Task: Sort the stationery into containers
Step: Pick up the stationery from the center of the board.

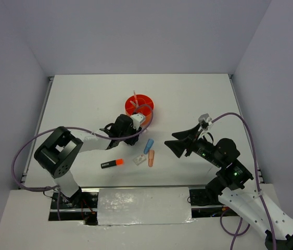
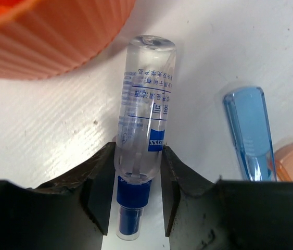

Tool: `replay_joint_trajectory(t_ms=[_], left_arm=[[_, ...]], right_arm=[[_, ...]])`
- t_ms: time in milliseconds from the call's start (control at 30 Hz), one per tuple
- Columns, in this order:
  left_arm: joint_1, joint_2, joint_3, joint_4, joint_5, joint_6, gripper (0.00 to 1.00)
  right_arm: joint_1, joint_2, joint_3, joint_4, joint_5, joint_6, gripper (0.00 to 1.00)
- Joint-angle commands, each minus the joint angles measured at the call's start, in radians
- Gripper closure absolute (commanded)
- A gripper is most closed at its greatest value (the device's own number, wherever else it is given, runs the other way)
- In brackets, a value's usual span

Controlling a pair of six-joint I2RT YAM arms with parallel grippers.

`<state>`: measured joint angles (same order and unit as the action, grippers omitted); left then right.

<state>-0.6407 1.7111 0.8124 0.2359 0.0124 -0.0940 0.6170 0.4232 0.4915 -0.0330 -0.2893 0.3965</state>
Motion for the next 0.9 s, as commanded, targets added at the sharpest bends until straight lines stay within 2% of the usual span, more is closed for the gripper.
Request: replay_joint_trajectory(t_ms=[0,167,267,367,400,467,567,633,833,867], left_arm=[[0.001,-0.065,-0.015,-0.003,0.01,-0.016,0.88],[-0.014,-0.142,-0.006,-0.056,0.083,0.011,0.95],[-0.04,-0.203,0.025,-0.144,0.109,0.048,1.0],[-0.091,-0.274,0.08,-0.278,0.149,0.129,1.0],[-0.103,-0.289,0.097,-0.321,0.196,0.169,1.0],[-0.145,-0.324,0.155,-0.45,0.245,0.21,1.0],[-0.224,-0.373,0.208,-0.558,0.271,0.203,1.0],[-0.284,-0.409,0.228,-0.589,0.274,0.186,1.0],[-0.372,-0.459,0.303,-0.851,0.228,0.166,1.0],[-0.378,-0.47,0.309,-0.877,0.238,0.175,1.0]], right_arm=[[-0.002,-0.014,0.035,0.024,-0.002,-0.002,0.3],[-0.002,-0.006,0.027,0.03,0.007,-0.005,0.3],[0.0,0.028,0.018,0.03,0.006,-0.022,0.3],[0.0,0.094,0.033,0.058,-0.063,-0.117,0.3],[-0.003,0.126,0.044,0.059,-0.129,-0.146,0.3],[0.0,0.153,0.076,0.015,-0.198,-0.252,0.3],[0.001,0.17,0.096,-0.042,-0.208,-0.335,0.28],[0.0,0.147,0.079,-0.001,-0.253,-0.353,0.28],[0.0,0.123,0.047,0.057,-0.531,-0.375,0.27],[0.001,0.127,0.047,0.058,-0.536,-0.375,0.26]])
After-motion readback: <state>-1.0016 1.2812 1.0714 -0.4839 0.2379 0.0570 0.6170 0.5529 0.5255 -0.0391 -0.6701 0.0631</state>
